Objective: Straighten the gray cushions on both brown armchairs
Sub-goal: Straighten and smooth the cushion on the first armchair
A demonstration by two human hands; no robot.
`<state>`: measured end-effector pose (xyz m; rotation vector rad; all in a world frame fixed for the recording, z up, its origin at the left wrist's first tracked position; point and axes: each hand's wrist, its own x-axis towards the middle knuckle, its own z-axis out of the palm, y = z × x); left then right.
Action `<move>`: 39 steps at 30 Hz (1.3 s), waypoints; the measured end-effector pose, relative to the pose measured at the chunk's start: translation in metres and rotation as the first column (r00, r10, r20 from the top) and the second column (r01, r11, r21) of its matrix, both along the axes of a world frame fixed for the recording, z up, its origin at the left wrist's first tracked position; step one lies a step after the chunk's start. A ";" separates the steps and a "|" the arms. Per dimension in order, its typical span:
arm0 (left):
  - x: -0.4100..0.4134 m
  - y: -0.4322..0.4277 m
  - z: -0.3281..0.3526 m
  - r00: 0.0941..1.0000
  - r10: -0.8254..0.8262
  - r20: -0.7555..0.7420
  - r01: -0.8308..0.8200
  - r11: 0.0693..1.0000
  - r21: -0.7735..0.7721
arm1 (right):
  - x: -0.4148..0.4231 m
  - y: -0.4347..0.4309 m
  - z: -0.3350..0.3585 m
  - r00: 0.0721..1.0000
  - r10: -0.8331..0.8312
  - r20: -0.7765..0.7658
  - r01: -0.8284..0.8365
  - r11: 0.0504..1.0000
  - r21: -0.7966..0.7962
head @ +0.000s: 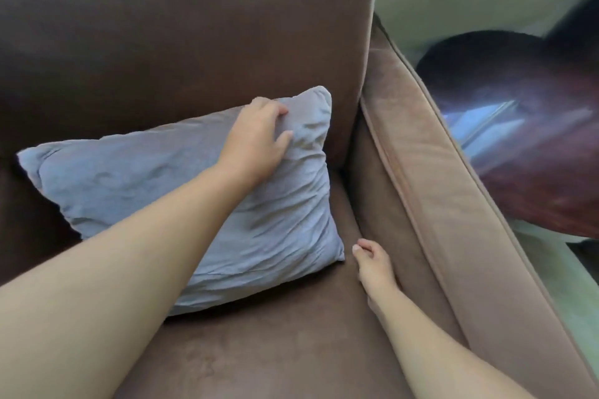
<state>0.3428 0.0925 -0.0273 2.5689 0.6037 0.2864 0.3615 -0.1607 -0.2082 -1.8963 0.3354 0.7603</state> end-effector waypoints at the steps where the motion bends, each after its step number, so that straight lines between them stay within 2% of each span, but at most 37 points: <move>1: 0.010 -0.005 -0.001 1.000 -0.008 0.010 0.008 1.000 0.020 | -0.006 -0.007 -0.008 0.999 -0.014 -0.049 0.014 1.000 0.018; 4: 0.039 -0.015 -0.002 1.000 -0.009 0.030 0.006 0.997 0.080 | -0.008 -0.014 -0.018 0.997 0.004 -0.083 0.001 0.998 0.057; 10: 0.076 -0.022 0.001 0.985 0.174 0.003 -0.174 0.985 0.004 | -0.004 0.003 -0.031 0.992 0.125 -0.010 -0.125 0.992 -0.020; 13: 0.076 -0.019 -0.001 0.981 0.192 -0.023 -0.192 0.981 -0.010 | -0.005 0.009 -0.041 0.995 0.073 0.061 -0.065 0.991 -0.118; 17: 0.070 -0.011 0.001 0.973 0.226 0.050 -0.223 0.973 -0.058 | -0.009 0.006 -0.044 0.968 0.221 0.119 -0.188 0.952 -0.242; 20: 0.070 -0.009 0.008 0.953 0.269 0.141 -0.256 0.961 -0.101 | -0.018 -0.007 -0.040 0.947 0.314 0.073 -0.273 0.902 -0.335; 26: 0.071 -0.002 0.019 0.924 0.351 0.149 -0.333 0.933 -0.134 | -0.035 -0.031 -0.027 0.916 0.400 0.035 -0.346 0.830 -0.438; 29: 0.070 -0.004 0.012 0.963 0.266 0.051 -0.263 0.963 -0.066 | -0.037 -0.039 -0.028 0.917 0.398 -0.021 -0.368 0.825 -0.430; 31: 0.069 -0.009 0.002 0.970 0.243 0.009 -0.241 0.968 -0.074 | -0.042 -0.039 -0.028 0.914 0.405 -0.024 -0.376 0.824 -0.424; 35: 0.053 -0.018 -0.004 0.968 0.230 0.102 -0.212 0.964 -0.162 | -0.037 -0.034 -0.013 0.931 0.365 -0.011 -0.345 0.870 -0.352; 37: 0.025 -0.020 -0.003 0.984 0.114 0.136 -0.099 0.989 -0.113 | -0.031 -0.028 0.005 0.913 0.400 0.083 -0.348 0.868 -0.355; 39: -0.017 -0.015 -0.008 0.995 0.003 0.104 -0.003 1.000 0.003 | -0.029 -0.010 0.036 0.843 0.444 0.303 -0.354 0.883 -0.308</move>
